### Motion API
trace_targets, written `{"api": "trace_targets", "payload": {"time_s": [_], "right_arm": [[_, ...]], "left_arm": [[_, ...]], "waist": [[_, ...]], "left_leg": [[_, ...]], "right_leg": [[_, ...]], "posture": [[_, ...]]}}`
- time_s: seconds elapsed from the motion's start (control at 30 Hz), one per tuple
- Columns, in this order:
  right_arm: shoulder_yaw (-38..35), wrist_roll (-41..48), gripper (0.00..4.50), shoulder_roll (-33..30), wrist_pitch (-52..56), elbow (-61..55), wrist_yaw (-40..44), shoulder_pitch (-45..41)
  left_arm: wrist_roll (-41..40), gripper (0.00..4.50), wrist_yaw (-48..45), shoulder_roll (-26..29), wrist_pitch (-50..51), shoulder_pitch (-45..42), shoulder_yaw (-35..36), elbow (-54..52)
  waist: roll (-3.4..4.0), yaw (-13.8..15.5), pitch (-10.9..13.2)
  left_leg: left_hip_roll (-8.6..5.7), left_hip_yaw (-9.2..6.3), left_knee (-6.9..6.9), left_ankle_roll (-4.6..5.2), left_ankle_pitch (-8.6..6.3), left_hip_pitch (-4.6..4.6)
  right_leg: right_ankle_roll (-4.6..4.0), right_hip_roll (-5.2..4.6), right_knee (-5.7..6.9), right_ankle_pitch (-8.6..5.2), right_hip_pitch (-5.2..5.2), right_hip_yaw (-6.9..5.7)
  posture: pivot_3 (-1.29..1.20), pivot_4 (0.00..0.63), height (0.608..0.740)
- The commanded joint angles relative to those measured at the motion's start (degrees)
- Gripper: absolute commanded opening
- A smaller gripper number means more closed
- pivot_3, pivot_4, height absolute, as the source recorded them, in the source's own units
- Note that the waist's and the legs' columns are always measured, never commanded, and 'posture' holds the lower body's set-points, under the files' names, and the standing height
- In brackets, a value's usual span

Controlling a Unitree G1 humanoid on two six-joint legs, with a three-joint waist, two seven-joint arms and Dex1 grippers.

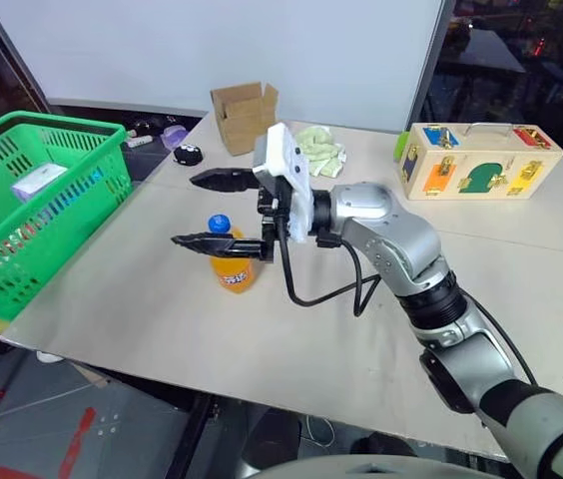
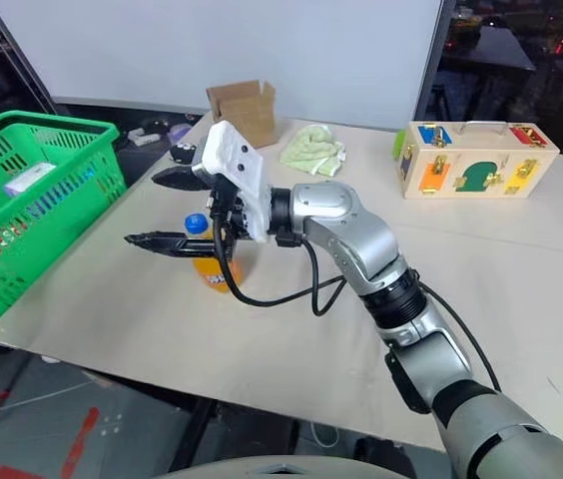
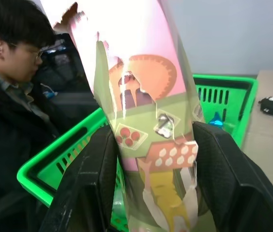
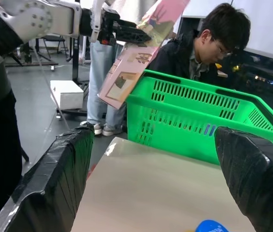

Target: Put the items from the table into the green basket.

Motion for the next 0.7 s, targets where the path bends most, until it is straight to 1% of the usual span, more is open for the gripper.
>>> {"api": "trace_targets", "payload": {"time_s": [0.03,0.23,0.3,0.37,0.43,0.53,0.7], "right_arm": [[-1.7,0.2,4.23,-0.5,0.7,-3.0,-1.5,-0.9],[-1.8,0.6,4.23,-1.5,2.1,-5.4,-2.9,0.0],[-1.7,0.7,4.23,-1.9,2.6,-6.1,-3.0,0.6],[-1.5,0.7,4.23,-2.6,2.8,-6.6,-2.9,1.1],[-1.3,0.4,4.23,-3.1,2.7,-6.7,-2.9,1.4],[-1.5,0.5,4.23,-3.5,2.6,-6.7,-3.1,1.6],[-1.6,0.7,4.23,-3.7,2.6,-7.1,-3.3,1.6]], "left_arm": [[4.4,2.35,-2.2,5.8,-9.8,-8.0,-4.9,11.6],[6.7,2.35,-2.8,12.1,-16.9,-27.2,-16.0,26.8],[7.8,2.35,-1.7,12.9,-18.4,-34.9,-19.7,31.1],[7.6,2.35,0.5,13.3,-17.1,-44.8,-22.6,34.3],[10.0,2.35,1.0,13.6,-18.8,-51.1,-26.3,36.0],[15.6,2.35,1.1,13.2,-26.3,-54.8,-31.5,38.3],[20.1,2.35,1.0,9.7,-37.2,-55.0,-35.2,40.3]], "waist": [[-0.04,-0.2,0.0],[-0.22,-0.8,-0.1],[-0.25,-1.0,-0.1],[-0.39,-1.2,-0.2],[-0.50,-1.5,-0.3],[-0.48,-1.9,-0.3],[-0.48,-2.6,-0.3]], "left_leg": [[0.00,0.00,-0.01,0.00,0.00,-0.04],[0.15,-0.18,-0.01,0.00,0.01,-0.25],[0.15,-0.23,0.04,0.00,0.01,-0.31],[0.15,-0.25,0.15,-0.02,0.02,-0.37],[0.13,-0.39,0.28,-0.04,0.03,-0.44],[0.13,-0.52,0.49,-0.05,0.04,-0.47],[0.13,-0.65,0.50,-0.16,0.12,-0.45]], "right_leg": [[-0.03,0.01,0.06,-0.01,-0.04,-0.01],[-0.05,0.29,0.14,-0.01,-0.20,-0.11],[-0.05,0.28,0.13,-0.01,-0.19,-0.18],[-0.03,0.25,0.12,0.00,-0.15,-0.23],[-0.02,0.23,0.13,0.00,-0.08,-0.39],[-0.02,0.22,0.14,0.00,0.02,-0.51],[-0.03,0.23,0.26,0.01,0.02,-0.61]], "posture": [[0.41,0.000,0.740],[0.41,0.000,0.740],[0.36,0.000,0.740],[0.35,0.000,0.740],[0.35,0.000,0.740],[0.34,0.000,0.740],[0.34,0.000,0.740]]}}
